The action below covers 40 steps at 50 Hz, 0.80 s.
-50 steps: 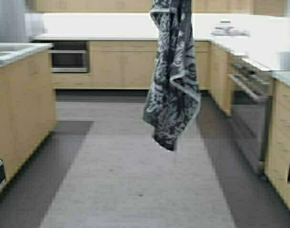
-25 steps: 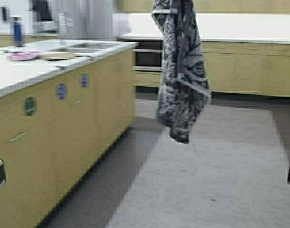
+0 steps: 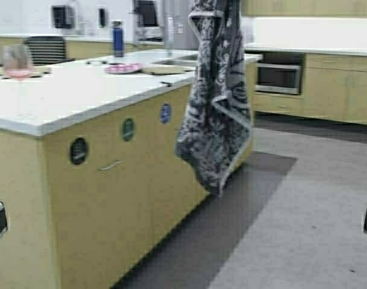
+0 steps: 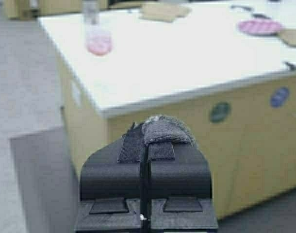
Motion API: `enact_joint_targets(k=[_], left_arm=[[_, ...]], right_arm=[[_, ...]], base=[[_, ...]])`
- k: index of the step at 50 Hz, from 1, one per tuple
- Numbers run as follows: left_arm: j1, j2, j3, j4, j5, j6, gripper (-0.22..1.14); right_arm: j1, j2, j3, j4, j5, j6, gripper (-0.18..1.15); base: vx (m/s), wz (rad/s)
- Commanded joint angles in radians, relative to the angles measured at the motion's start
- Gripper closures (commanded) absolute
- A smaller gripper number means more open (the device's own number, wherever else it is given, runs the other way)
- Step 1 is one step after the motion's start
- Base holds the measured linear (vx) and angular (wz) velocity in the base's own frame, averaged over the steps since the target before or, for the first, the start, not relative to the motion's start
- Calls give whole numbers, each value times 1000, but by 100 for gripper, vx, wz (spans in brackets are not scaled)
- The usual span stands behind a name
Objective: Get the cloth and wipe up the spill under the wine glass
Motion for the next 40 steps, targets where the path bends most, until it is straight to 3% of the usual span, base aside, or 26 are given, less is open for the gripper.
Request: enact_joint_targets(k=[1,27,33,40], left_arm=[[2,8,-20,0,-6,2,89],[2,115,-40,11,-89,15,89],[14,227,-77,26,-140,38,89],[14,500,-161,28,-249,57,89]], right_arm=[[-2,-23,-18,2,-15,2,91],[-2,-26,-37,2,-52,3,91],[-2,-28,-57,-2,-52,3,91],[-2,-28,-57,-3,-52,2,91]], base=[[3,32],[5,25],[7,12],[10,12]])
